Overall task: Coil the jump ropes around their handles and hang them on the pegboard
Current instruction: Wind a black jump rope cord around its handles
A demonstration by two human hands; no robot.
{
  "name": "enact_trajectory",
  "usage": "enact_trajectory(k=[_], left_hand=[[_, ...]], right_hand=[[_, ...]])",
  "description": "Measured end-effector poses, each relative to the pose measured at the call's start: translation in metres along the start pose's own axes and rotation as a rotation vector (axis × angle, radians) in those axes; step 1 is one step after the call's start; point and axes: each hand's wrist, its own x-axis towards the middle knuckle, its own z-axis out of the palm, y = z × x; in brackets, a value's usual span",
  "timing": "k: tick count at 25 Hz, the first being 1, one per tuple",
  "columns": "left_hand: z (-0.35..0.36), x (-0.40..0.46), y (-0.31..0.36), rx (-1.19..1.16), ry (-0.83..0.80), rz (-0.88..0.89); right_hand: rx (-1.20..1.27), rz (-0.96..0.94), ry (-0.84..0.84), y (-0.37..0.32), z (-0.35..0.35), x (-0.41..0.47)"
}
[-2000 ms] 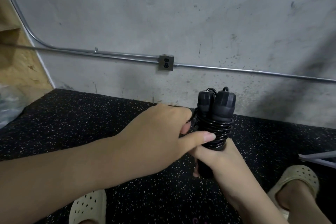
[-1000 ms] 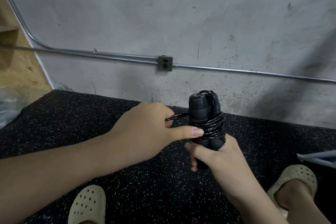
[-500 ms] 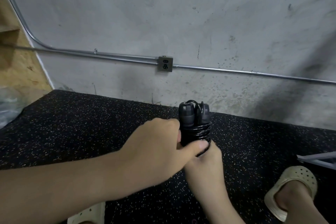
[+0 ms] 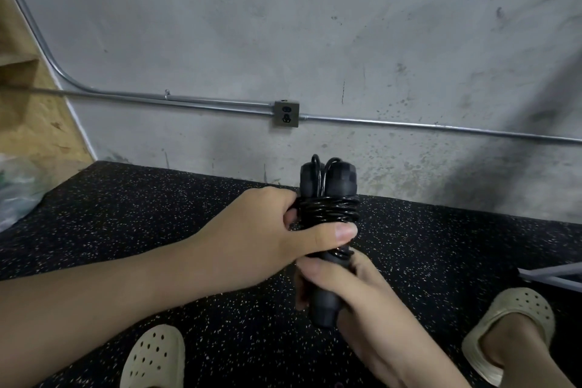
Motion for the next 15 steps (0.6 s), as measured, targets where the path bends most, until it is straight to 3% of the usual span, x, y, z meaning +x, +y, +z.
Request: enact_trajectory(k=[2, 4, 8, 15], left_hand=[[0.000, -0.001, 0.001, -0.062, -0.048, 0.027], [0.000, -0.002, 0.007, 0.025, -0.037, -0.013], [-0.006, 0.001, 0.018, 0.402, -0.013, -0.154], [-0.003, -0.001, 0.021, 0.369, 0.040, 0.010]], right_hand=[[0.214, 0.050, -0.090, -0.001, -0.004, -0.001], [0.234, 0.049, -0.080, -0.001, -0.007, -0.001], [-0.045, -0.019, 0.126, -0.005, -0.021, 0.000], [-0.260, -0.104, 0.233, -0.012, -0.027, 0.001]])
